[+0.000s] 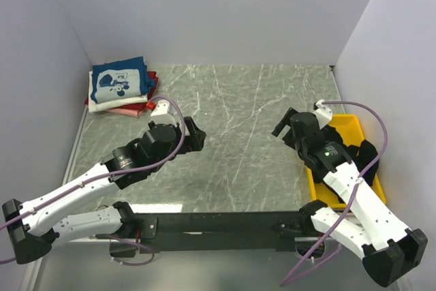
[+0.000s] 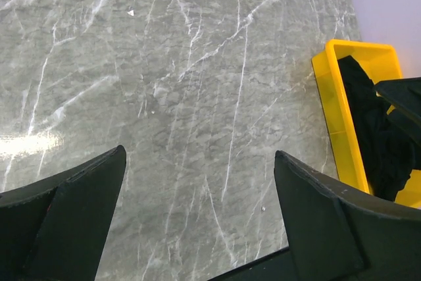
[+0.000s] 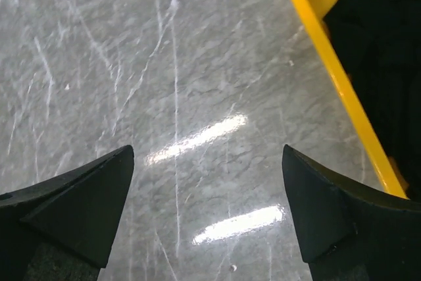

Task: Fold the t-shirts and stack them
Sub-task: Grab the tshirt from the pile

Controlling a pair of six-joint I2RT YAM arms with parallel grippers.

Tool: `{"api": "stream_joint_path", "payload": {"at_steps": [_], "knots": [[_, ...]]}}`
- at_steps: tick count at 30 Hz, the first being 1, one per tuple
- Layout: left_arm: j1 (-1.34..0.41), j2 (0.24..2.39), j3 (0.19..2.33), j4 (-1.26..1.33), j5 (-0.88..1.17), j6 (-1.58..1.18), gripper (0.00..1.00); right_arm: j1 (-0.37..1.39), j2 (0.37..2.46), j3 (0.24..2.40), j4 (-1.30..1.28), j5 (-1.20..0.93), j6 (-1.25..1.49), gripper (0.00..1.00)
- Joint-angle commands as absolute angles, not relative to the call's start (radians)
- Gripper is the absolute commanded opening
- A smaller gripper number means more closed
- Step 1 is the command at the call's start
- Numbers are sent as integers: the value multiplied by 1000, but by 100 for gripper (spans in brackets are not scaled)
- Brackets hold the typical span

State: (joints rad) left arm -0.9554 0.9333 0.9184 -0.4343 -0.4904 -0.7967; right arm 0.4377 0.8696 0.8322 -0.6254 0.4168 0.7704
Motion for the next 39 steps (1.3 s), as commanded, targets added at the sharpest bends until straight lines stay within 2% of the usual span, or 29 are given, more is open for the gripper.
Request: {"api": "stream_joint_path", "payload": {"at_steps": [1, 8, 11, 19, 24, 33, 37, 39], "knots": [[-959, 934, 957, -429, -472, -767, 100, 430, 874, 900, -687, 546, 836, 99], [-960, 956, 974, -448, -472, -736, 99, 408, 945, 953, -752, 659, 853, 95], [-960, 974, 988, -463, -471, -727, 100, 326, 998, 976, -761, 677, 845, 95], [-960, 1002, 1006, -471, -457, -715, 99, -23, 1103, 963, -677, 531, 790, 90], [-960, 1017, 1023, -488, -456, -707, 99, -219, 1154, 868, -597, 408, 792, 89], [-959, 1048, 1026, -476, -430, -710, 99, -307, 1281, 723, -470, 336, 853, 88], [-959, 1072, 1035, -480, -420, -719, 99, -311, 1359, 707, -437, 310, 851, 81], [-959, 1078, 1038, -483, -417, -726, 100, -311, 1371, 710, -434, 301, 847, 70]]}}
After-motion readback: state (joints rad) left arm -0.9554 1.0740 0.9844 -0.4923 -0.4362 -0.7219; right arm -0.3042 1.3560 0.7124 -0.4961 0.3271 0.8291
